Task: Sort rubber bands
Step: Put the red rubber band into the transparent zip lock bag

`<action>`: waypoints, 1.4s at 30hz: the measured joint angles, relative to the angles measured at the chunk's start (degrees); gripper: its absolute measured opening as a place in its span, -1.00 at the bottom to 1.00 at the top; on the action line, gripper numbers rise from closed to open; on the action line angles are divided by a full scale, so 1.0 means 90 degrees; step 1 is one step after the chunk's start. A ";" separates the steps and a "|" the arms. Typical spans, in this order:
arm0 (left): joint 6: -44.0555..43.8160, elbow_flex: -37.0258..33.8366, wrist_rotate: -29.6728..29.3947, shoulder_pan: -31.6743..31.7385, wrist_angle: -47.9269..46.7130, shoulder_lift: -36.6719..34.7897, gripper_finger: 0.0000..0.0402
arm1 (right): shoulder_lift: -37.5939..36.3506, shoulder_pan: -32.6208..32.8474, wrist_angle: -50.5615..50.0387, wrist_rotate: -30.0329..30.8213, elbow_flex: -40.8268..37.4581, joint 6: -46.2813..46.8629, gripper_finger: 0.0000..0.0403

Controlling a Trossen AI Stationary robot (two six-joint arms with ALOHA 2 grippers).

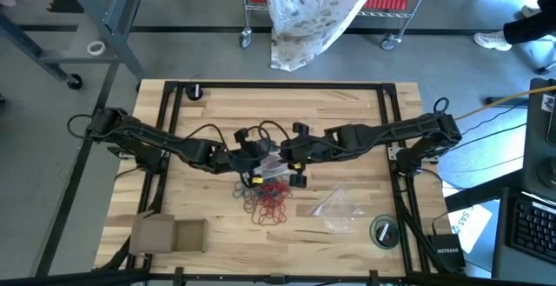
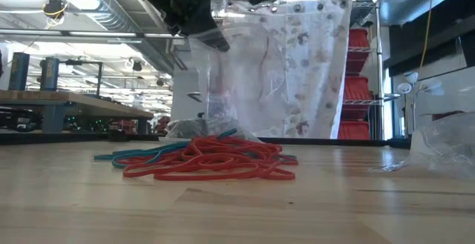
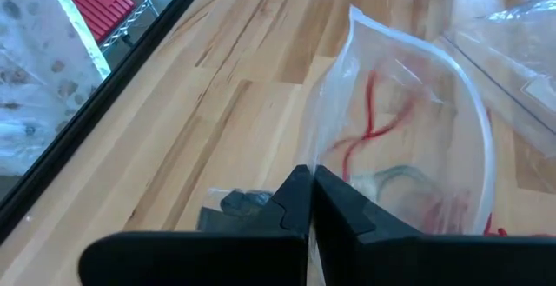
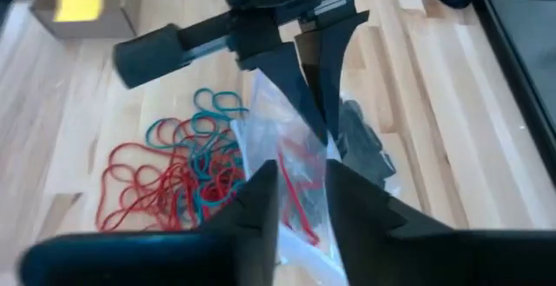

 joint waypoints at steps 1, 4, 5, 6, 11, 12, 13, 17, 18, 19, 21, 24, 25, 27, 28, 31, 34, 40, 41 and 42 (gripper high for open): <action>-0.0005 0.0000 0.0000 -0.0003 -0.0015 -0.0004 -1.00 | -0.0073 0.0000 -0.0101 -0.0031 0.0000 -0.0002 -0.45; -0.0054 0.0000 0.0000 -0.0009 -0.0033 -0.0024 -1.00 | -0.0197 0.0129 -0.0318 -0.0286 -0.0052 -0.0086 -0.32; -0.0091 0.0000 0.0000 -0.0009 -0.0041 -0.0028 -1.00 | -0.0204 0.0219 -0.0289 -0.0330 -0.0149 -0.0176 -0.29; -0.0124 0.0000 0.0000 -0.0009 -0.0034 -0.0032 -1.00 | -0.0204 0.0324 -0.0203 -0.0394 -0.0284 -0.0259 -0.28; -0.0143 0.0000 0.0000 -0.0004 -0.0036 -0.0034 -1.00 | -0.0112 0.0733 0.1054 -0.0735 -0.1381 -0.0310 -0.26; -0.0143 0.0000 0.0000 -0.0002 -0.0039 -0.0034 -1.00 | -0.0085 0.0766 0.1404 -0.0734 -0.1680 -0.0267 -0.26; -0.0143 0.0000 0.0000 -0.0002 -0.0038 -0.0034 -1.00 | -0.0053 0.0792 0.1849 -0.0732 -0.1971 -0.0166 -0.26; -0.0174 0.0000 0.0000 -0.0002 -0.0037 -0.0034 -1.00 | 0.0004 0.0833 0.3093 -0.0784 -0.2991 0.0256 -0.26; -0.0176 0.0000 -0.0002 -0.0002 -0.0038 -0.0034 -1.00 | 0.0028 0.0833 0.3265 -0.0790 -0.3200 0.0371 -0.26; -0.0190 0.0000 0.0000 -0.0002 -0.0041 -0.0034 -1.00 | 0.0083 0.0833 0.3359 -0.0787 -0.3370 0.0502 -0.26; -0.0217 0.0000 -0.0002 -0.0002 -0.0045 -0.0034 -1.00 | 0.0162 0.0833 0.3597 -0.0777 -0.3647 0.0836 -0.26; -0.0245 0.0000 0.0000 -0.0002 -0.0043 -0.0034 -1.00 | 0.0410 0.0831 0.3831 -0.0765 -0.3789 0.1299 -0.26; -0.0274 0.0000 -0.0002 -0.0002 -0.0047 -0.0034 -1.00 | 0.0551 0.0833 0.3861 -0.0776 -0.3808 0.1404 -0.26; -0.0300 0.0003 0.0000 -0.0002 -0.0035 -0.0034 -1.00 | 0.0820 0.0835 0.3996 -0.0782 -0.3810 0.1578 -0.26; -0.0306 0.0002 0.0000 -0.0002 -0.0039 -0.0034 -1.00 | 0.0966 0.0833 0.4010 -0.0782 -0.3798 0.1700 -0.26; -0.0303 0.0002 -0.0002 -0.0002 -0.0014 -0.0034 -1.00 | 0.1322 0.0828 0.4009 -0.0617 -0.3722 0.1995 -0.26; -0.0299 0.0002 0.0000 -0.0002 -0.0004 -0.0034 -1.00 | 0.1520 0.0833 0.4056 -0.0335 -0.3648 0.2220 -0.29; -0.0305 0.0002 0.0000 -0.0002 0.0003 -0.0034 -1.00 | 0.1583 0.0827 0.4033 -0.0278 -0.3606 0.2409 -0.59; -0.0305 0.0002 0.0000 -0.0002 0.0018 -0.0034 -1.00 | 0.1584 0.0826 0.4026 -0.0277 -0.3606 0.2409 -0.66; -0.0305 0.0002 0.0000 -0.0002 0.0015 -0.0034 -1.00 | 0.1586 0.0826 0.4020 -0.0277 -0.3606 0.2403 -0.74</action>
